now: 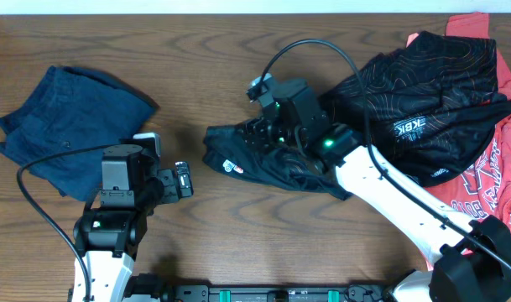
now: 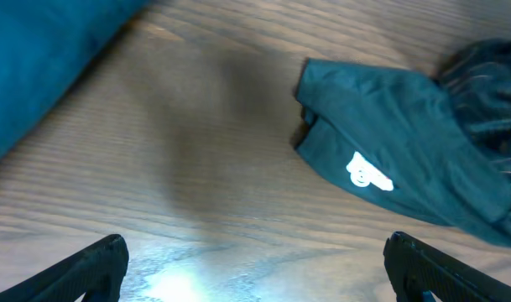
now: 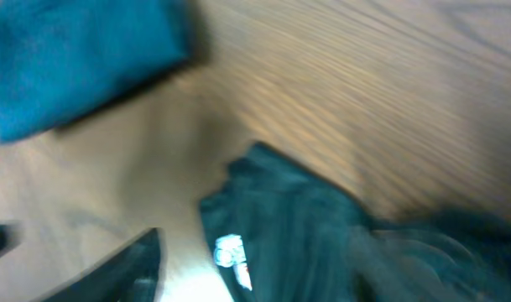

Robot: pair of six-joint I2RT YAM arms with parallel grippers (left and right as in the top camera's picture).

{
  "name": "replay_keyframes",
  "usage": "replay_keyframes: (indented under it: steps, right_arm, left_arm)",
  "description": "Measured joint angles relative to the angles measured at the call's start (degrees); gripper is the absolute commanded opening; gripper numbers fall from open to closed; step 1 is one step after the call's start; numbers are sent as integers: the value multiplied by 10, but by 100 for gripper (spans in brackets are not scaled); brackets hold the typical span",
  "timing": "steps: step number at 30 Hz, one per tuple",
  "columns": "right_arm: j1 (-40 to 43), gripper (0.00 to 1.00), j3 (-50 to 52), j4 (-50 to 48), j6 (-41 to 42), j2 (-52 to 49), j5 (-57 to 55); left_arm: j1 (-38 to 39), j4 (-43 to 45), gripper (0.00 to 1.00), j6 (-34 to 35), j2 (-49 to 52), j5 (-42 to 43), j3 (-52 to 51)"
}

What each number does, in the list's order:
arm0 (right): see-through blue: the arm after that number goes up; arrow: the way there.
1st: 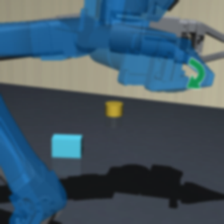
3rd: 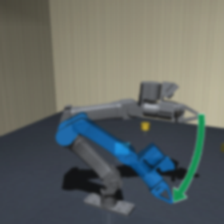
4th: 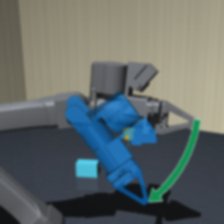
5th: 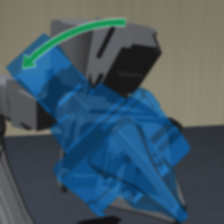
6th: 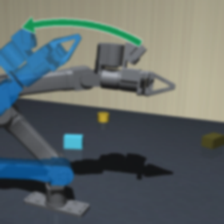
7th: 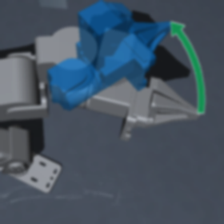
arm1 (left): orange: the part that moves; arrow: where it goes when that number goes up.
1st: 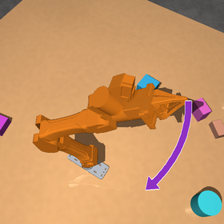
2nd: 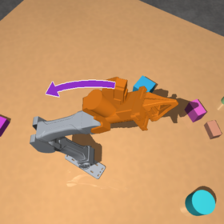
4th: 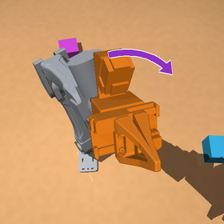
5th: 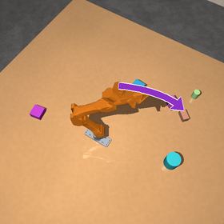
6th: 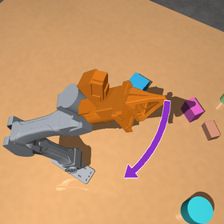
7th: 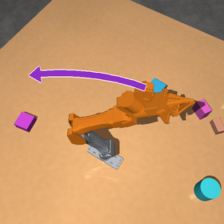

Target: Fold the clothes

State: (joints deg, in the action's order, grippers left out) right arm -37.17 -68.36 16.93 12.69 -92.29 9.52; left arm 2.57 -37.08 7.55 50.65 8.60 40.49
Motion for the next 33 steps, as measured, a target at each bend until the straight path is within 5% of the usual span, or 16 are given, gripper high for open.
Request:
replay_keyframes:
  steps: [7, 18, 32, 33]
  right_arm:
    - [110, 99, 2, 145, 43, 60, -104]
    - [302, 99, 2, 330, 58, 156, -145]
    - [370, 99, 2, 386, 60, 156, -147]
    - [370, 99, 2, 386, 60, 156, -147]
  left_arm:
    - [0, 43, 98, 36, 14, 106, 0]
    - [96, 123, 98, 213, 187, 164, 0]
    - [300, 426, 99, 357, 451, 185, 11]
    - [308, 452, 93, 359, 464, 185, 15]
